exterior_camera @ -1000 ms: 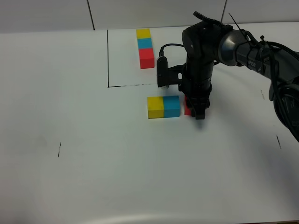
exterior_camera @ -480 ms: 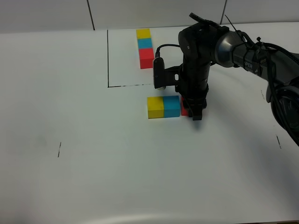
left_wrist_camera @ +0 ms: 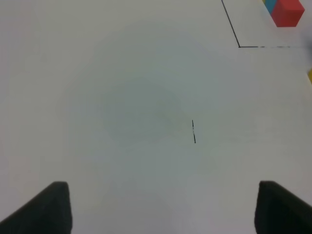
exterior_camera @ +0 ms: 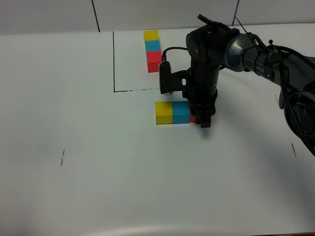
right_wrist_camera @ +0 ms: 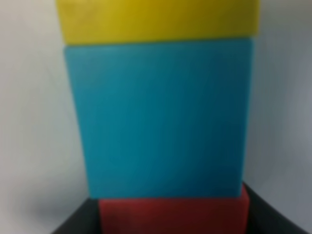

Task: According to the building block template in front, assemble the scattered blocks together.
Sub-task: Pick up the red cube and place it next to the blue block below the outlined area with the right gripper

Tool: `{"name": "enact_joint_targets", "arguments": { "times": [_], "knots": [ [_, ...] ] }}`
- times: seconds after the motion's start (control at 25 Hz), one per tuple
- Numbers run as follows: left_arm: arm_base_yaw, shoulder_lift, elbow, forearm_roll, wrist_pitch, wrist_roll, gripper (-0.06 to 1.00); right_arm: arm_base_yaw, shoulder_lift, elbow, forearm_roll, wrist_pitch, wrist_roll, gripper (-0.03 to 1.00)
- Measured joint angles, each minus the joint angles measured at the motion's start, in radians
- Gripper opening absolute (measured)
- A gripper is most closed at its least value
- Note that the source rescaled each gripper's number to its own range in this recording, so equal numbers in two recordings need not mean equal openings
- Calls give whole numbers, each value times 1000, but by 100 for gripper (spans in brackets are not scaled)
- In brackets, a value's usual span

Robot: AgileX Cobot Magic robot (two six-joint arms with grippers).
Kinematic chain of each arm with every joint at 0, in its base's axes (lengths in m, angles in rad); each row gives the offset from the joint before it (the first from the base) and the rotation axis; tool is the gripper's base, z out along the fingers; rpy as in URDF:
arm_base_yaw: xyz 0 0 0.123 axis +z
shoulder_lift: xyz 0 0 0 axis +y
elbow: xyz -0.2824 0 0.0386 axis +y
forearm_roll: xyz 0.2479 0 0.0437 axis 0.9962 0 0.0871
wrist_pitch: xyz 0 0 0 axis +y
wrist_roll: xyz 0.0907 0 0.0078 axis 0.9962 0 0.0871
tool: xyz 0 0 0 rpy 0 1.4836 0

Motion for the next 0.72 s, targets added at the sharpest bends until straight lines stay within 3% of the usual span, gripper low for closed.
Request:
{"name": "enact_joint_targets", "arguments": {
  "times": [0.72],
  "knots": [
    [0, 0, 0, 0, 0, 0, 63, 1, 5, -2, 0, 0, -22, 1]
  ]
}}
